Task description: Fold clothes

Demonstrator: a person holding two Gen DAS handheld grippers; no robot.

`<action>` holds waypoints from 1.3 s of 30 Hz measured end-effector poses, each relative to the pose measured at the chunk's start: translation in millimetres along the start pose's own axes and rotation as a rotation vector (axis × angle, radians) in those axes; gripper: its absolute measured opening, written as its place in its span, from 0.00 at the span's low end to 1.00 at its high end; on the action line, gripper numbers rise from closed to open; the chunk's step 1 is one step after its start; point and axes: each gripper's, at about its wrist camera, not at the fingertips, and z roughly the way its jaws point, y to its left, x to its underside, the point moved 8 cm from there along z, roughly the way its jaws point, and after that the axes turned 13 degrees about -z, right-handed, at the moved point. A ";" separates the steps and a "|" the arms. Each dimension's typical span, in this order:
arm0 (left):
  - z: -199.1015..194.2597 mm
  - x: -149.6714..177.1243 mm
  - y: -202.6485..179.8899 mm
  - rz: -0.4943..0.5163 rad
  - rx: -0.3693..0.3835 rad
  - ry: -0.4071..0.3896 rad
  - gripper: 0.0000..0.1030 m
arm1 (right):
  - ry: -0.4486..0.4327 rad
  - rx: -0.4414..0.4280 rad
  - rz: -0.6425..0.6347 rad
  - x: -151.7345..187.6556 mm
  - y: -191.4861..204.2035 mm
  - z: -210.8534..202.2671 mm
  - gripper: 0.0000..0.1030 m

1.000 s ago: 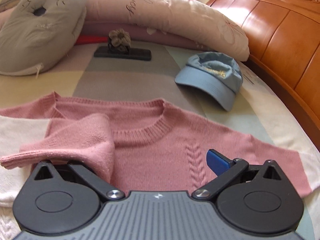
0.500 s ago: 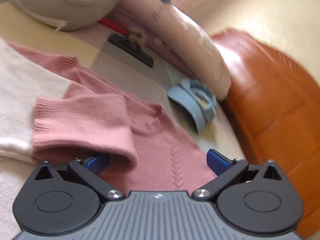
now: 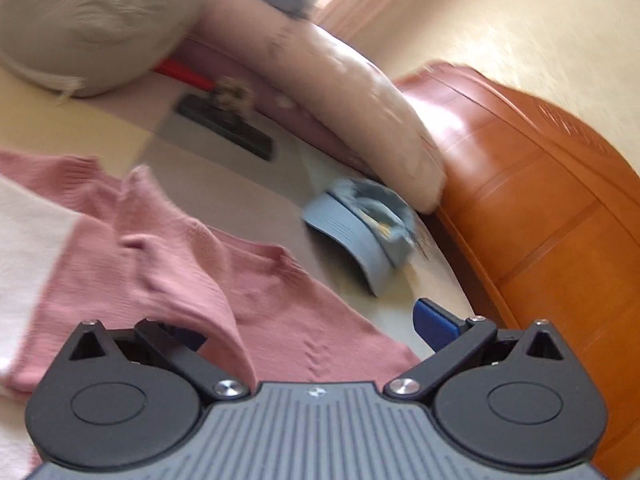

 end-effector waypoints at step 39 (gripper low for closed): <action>-186.4 -58.2 93.8 0.286 -0.237 0.106 0.99 | -0.034 0.098 0.034 -26.5 17.1 -4.2 1.00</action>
